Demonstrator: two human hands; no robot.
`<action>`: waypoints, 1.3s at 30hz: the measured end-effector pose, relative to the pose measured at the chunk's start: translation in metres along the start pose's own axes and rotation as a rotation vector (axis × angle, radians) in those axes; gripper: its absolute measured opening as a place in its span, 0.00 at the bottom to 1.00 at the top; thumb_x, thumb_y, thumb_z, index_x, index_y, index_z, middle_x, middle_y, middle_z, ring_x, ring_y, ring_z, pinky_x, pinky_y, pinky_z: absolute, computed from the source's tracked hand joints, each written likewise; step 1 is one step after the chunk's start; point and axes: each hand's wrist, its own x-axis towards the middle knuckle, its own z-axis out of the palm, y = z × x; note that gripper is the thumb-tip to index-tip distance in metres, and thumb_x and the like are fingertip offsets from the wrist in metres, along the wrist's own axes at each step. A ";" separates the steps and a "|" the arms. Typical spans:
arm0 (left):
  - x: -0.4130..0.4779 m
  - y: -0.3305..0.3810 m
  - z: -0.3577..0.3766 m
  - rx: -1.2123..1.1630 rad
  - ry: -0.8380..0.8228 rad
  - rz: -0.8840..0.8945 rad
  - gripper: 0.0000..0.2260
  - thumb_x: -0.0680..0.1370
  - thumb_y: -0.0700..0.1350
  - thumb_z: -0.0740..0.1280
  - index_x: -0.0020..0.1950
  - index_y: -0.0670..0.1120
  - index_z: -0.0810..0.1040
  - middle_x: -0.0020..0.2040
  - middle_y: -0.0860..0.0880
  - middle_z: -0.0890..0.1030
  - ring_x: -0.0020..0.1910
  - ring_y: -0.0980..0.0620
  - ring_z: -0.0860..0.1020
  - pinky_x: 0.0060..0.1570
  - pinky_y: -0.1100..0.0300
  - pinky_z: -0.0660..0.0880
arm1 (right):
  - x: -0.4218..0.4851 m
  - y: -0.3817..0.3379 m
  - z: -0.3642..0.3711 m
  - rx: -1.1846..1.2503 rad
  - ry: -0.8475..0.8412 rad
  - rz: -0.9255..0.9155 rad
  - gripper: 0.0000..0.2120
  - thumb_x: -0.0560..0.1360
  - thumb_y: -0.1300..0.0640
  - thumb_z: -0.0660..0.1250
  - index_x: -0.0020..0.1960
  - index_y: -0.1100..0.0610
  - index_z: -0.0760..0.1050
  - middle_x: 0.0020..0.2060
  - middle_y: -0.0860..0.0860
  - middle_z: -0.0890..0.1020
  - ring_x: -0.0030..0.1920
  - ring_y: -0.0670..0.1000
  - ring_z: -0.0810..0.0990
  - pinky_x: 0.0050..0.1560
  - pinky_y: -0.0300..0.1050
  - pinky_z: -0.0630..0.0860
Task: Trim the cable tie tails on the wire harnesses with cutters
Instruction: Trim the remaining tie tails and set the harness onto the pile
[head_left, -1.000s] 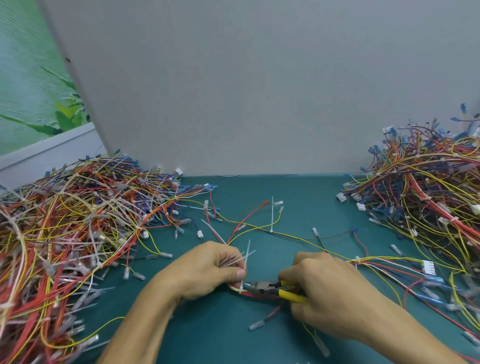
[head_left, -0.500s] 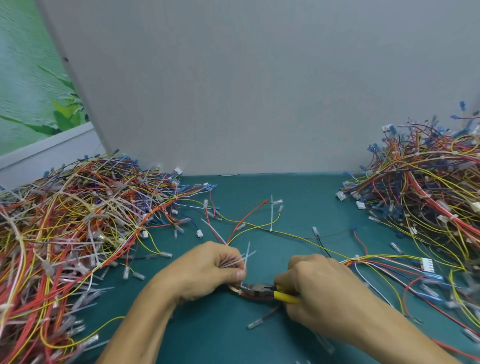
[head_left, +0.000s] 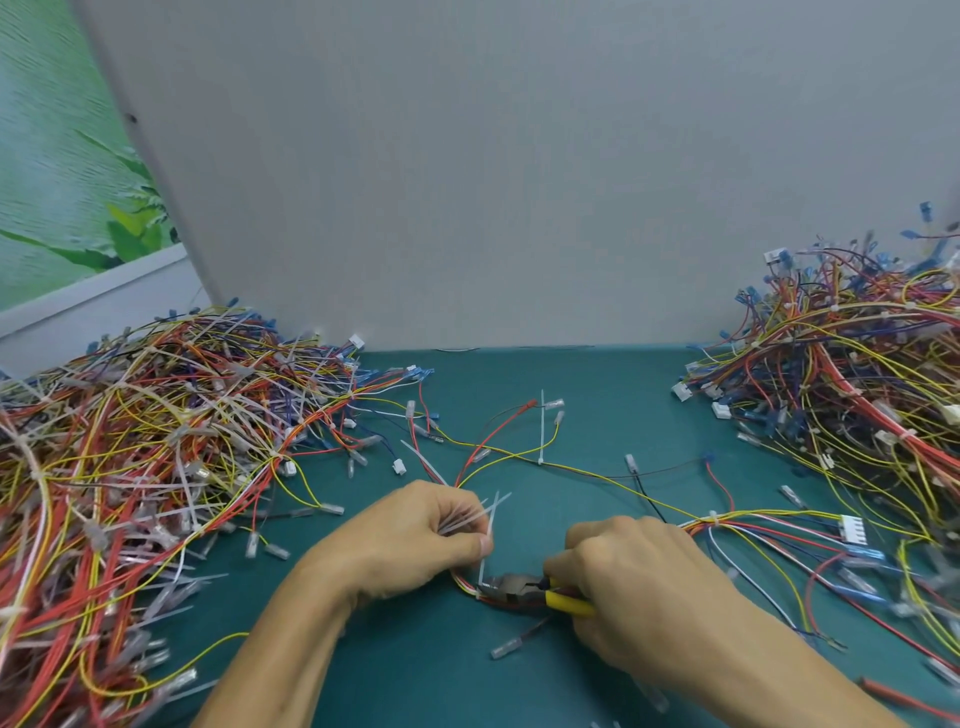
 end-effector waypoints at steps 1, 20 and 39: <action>0.000 0.000 0.000 0.002 0.000 0.002 0.06 0.77 0.42 0.67 0.40 0.48 0.78 0.37 0.51 0.82 0.37 0.57 0.77 0.48 0.56 0.75 | 0.000 0.000 0.000 -0.010 -0.001 -0.002 0.01 0.73 0.53 0.60 0.44 0.48 0.69 0.41 0.47 0.66 0.39 0.59 0.65 0.28 0.43 0.51; 0.007 -0.020 -0.023 -0.546 0.802 -0.284 0.05 0.68 0.38 0.64 0.34 0.45 0.69 0.22 0.54 0.62 0.22 0.54 0.58 0.25 0.66 0.55 | -0.004 -0.003 -0.003 0.297 0.011 -0.068 0.08 0.74 0.44 0.60 0.50 0.47 0.68 0.48 0.46 0.74 0.51 0.54 0.74 0.45 0.47 0.71; -0.005 -0.011 -0.020 0.035 0.155 -0.125 0.04 0.71 0.45 0.75 0.40 0.54 0.85 0.30 0.61 0.81 0.32 0.66 0.77 0.38 0.71 0.71 | -0.006 0.009 -0.014 0.305 -0.020 0.062 0.06 0.70 0.44 0.63 0.42 0.45 0.69 0.42 0.48 0.76 0.45 0.54 0.74 0.41 0.47 0.71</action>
